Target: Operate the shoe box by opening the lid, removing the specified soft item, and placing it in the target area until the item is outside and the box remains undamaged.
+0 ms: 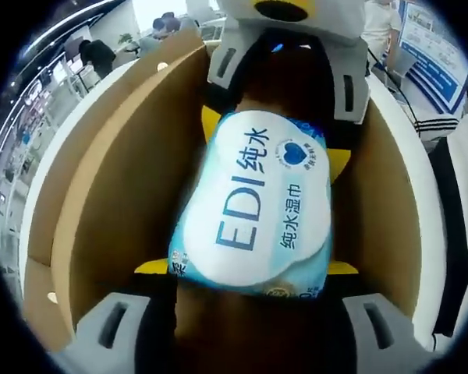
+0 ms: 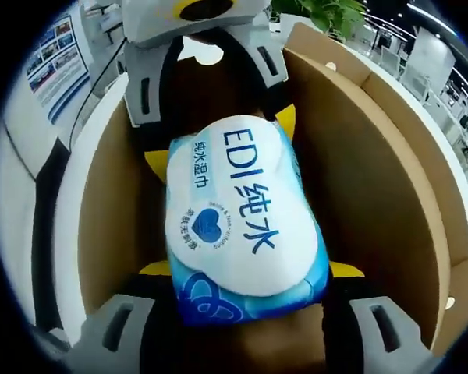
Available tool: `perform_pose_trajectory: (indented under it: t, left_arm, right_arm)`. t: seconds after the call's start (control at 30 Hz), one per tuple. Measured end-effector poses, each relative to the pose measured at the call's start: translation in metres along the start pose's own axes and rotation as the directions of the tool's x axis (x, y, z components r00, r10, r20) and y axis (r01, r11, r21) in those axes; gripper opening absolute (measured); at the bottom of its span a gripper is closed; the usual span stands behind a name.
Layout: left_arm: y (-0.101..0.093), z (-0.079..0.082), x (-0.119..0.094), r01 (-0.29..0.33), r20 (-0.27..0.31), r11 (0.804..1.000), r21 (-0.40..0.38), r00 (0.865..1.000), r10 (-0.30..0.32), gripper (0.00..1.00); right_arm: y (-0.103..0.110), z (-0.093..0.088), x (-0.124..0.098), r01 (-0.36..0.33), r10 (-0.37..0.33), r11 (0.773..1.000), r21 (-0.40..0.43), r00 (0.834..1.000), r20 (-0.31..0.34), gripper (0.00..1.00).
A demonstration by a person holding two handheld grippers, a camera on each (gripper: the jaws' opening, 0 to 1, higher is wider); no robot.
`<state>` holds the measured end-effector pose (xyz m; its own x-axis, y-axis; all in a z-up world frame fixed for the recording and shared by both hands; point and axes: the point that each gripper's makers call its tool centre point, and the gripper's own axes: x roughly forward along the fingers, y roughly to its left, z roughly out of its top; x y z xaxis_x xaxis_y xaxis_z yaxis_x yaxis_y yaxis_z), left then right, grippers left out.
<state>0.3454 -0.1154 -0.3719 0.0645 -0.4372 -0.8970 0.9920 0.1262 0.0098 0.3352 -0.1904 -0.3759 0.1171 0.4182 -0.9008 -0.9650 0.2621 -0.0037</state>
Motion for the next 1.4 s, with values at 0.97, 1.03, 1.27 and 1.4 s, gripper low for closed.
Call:
perform_pose_trajectory:
  t: [0.97, 1.03, 1.27, 1.4]
  left_arm:
    - [-0.001, 0.012, -0.014, -0.039, 0.058, 0.999, -0.005, 0.998, 0.039, 0.64]
    - [0.001, 0.017, -0.022, -0.039, 0.069, 0.999, 0.001, 0.997, 0.039, 0.65]
    - [0.0, 0.035, -0.042, -0.044, 0.081, 0.999, 0.003, 0.996, 0.043, 0.65]
    - [-0.002, 0.042, -0.054, -0.065, 0.083, 0.998, 0.005, 0.994, 0.065, 0.65]
  right_arm:
    - [0.0, 0.006, -0.017, 0.018, -0.019, 0.999, -0.03, 0.999, -0.03, 0.65]
    - [-0.002, 0.009, -0.025, 0.026, -0.026, 0.999, -0.032, 0.999, -0.019, 0.65]
    - [-0.003, 0.015, -0.049, 0.032, -0.034, 0.999, -0.042, 0.999, -0.037, 0.65]
    - [-0.002, 0.018, -0.063, 0.045, -0.047, 0.998, -0.054, 0.998, -0.028, 0.65]
